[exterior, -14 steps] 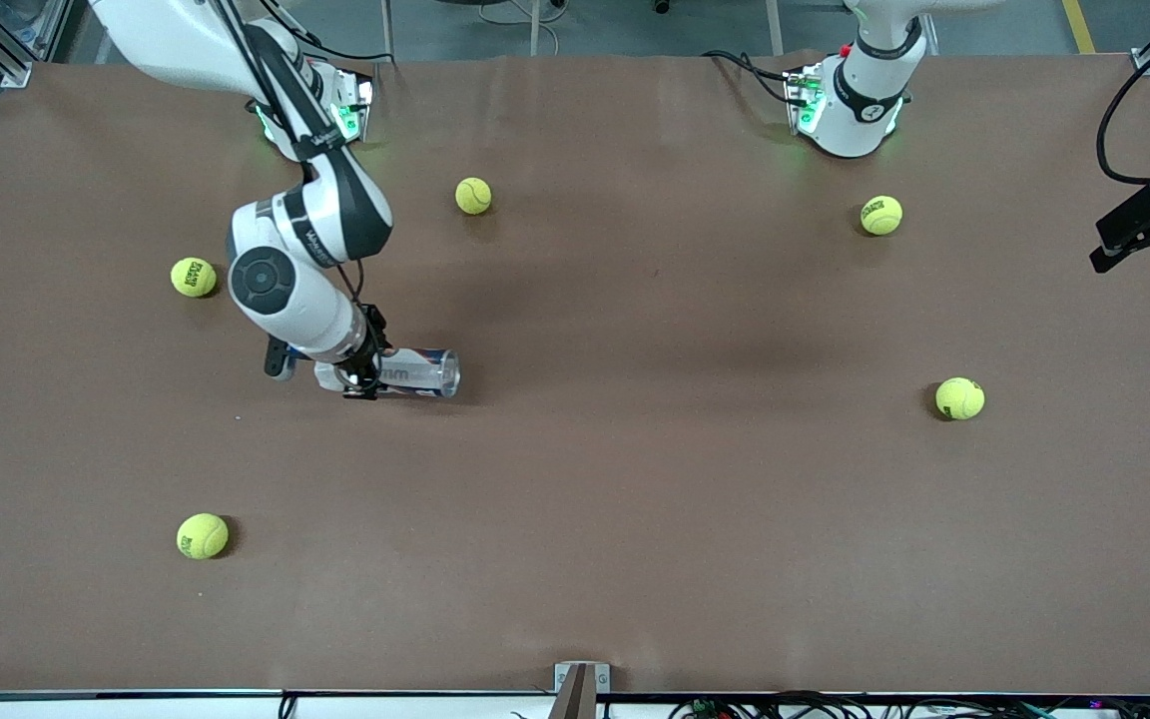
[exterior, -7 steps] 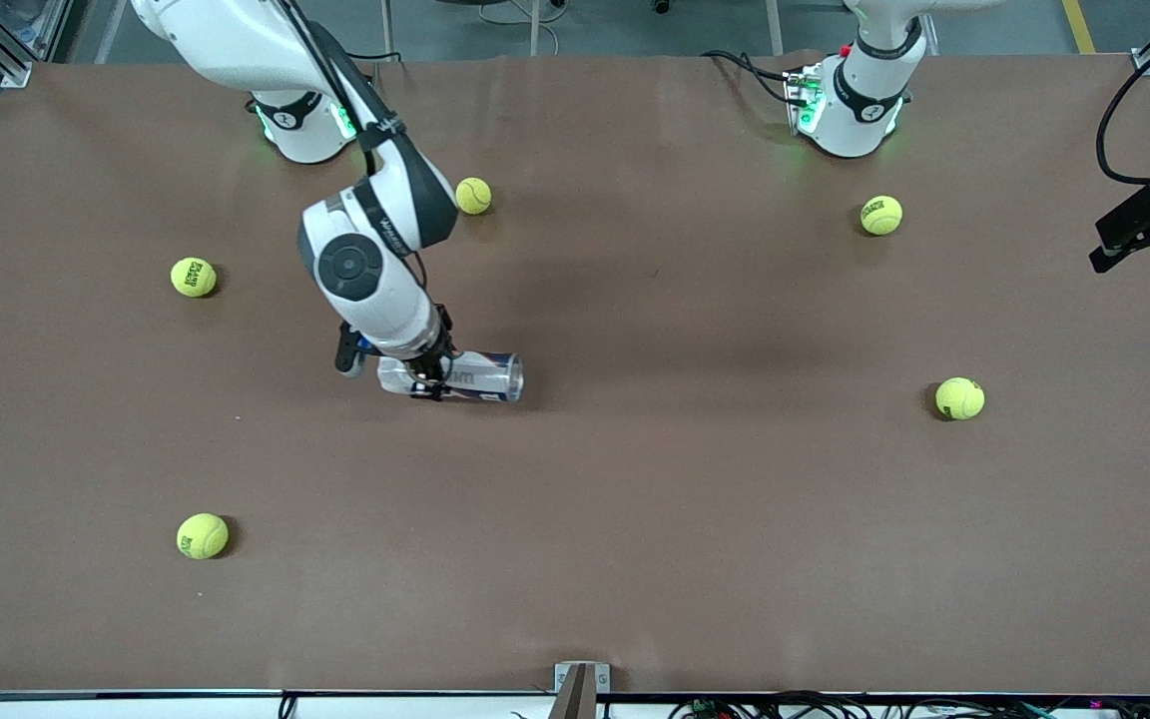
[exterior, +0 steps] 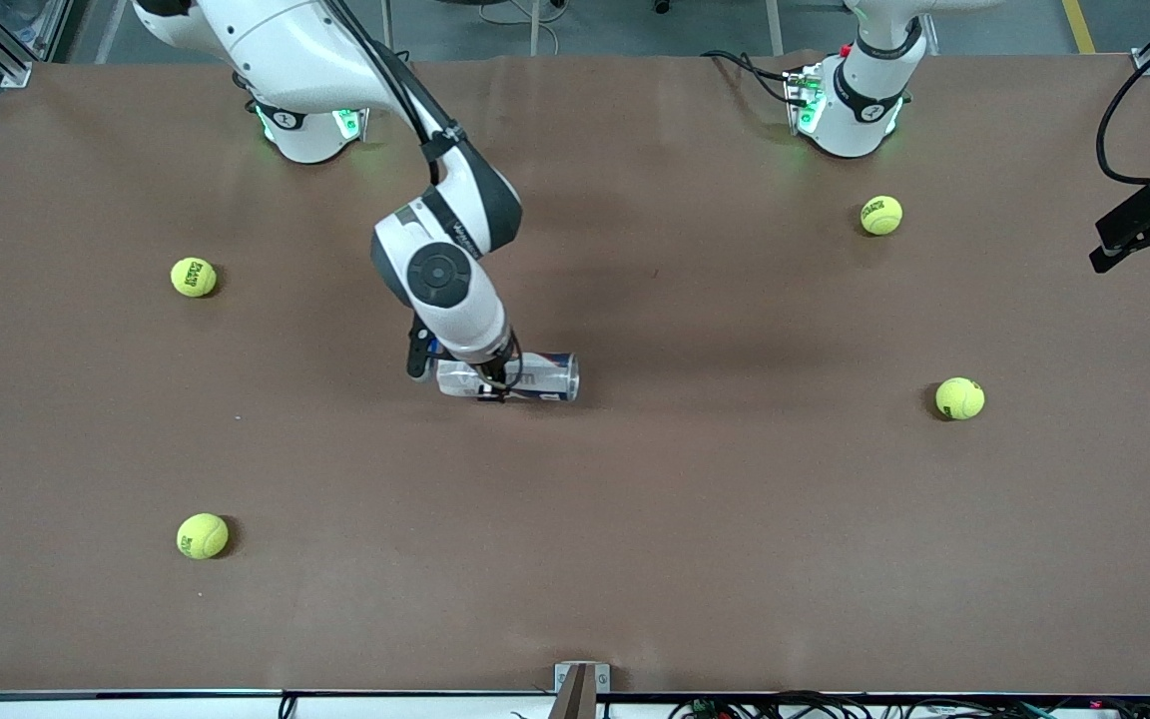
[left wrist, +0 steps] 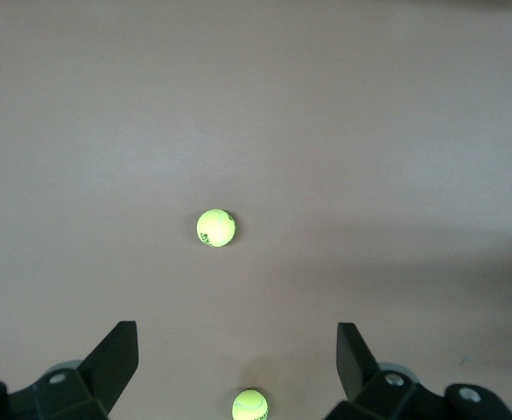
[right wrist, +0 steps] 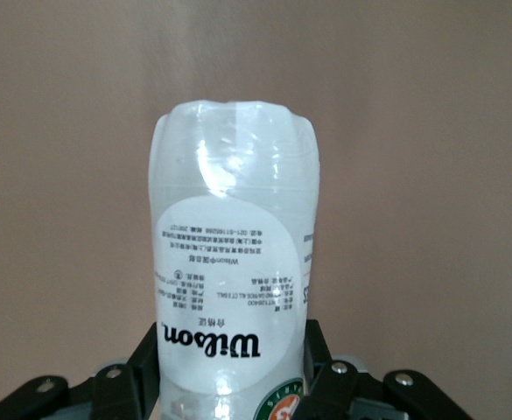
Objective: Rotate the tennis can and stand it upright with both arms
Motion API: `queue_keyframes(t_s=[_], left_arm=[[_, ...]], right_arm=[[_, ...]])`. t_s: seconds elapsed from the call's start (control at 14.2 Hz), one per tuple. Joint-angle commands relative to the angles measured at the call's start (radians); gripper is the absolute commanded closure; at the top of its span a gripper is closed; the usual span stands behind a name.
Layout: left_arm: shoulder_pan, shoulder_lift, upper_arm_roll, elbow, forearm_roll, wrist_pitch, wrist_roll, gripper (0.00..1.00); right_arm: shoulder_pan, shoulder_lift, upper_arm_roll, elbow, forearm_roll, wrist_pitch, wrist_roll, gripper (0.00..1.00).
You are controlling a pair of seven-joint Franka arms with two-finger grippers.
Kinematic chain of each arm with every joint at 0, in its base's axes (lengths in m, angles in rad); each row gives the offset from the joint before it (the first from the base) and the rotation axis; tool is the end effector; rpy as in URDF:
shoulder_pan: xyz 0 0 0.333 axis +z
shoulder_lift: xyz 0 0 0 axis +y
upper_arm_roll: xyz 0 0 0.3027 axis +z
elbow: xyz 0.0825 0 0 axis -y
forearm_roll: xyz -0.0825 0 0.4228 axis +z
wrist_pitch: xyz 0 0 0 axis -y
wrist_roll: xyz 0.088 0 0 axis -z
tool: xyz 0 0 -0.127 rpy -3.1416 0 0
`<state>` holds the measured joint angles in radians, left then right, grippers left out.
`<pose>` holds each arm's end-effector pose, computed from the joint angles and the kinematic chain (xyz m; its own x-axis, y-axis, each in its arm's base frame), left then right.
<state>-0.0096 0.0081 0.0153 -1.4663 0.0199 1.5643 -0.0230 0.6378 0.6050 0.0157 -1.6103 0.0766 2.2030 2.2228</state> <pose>0.5969 0.0059 0.6393 0.9955 0.0288 0.0902 0.0305 -0.9994 -0.0179 0.5652 0.4364 0.2191 -0.0481 -0.9977 -0.0472 -0.9975 0.0455 0.0537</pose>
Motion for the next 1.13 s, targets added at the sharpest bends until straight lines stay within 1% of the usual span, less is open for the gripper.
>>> queue_keyframes(t_s=[0.0,0.28,0.42,0.56,1.06], left_arm=[[0.002,0.001,-0.001,0.011,0.006,-0.007,0.018,0.00],[-0.001,0.006,-0.001,0.011,0.006,-0.007,0.017,0.00],[-0.006,0.006,-0.001,0.011,0.006,-0.007,0.009,0.00],[-0.007,0.006,-0.001,0.011,0.006,-0.007,0.005,0.00],[-0.013,0.021,-0.009,0.006,0.006,-0.038,0.003,0.00]], right_arm=[[0.046,0.102,-0.013,0.179,-0.018,-0.074,0.052,0.35],[0.108,0.160,-0.019,0.268,-0.040,-0.092,0.067,0.35],[0.138,0.231,-0.023,0.364,-0.087,-0.135,0.118,0.35],[0.166,0.298,-0.025,0.456,-0.103,-0.166,0.149,0.35],[0.213,0.372,-0.026,0.561,-0.103,-0.154,0.202,0.35]])
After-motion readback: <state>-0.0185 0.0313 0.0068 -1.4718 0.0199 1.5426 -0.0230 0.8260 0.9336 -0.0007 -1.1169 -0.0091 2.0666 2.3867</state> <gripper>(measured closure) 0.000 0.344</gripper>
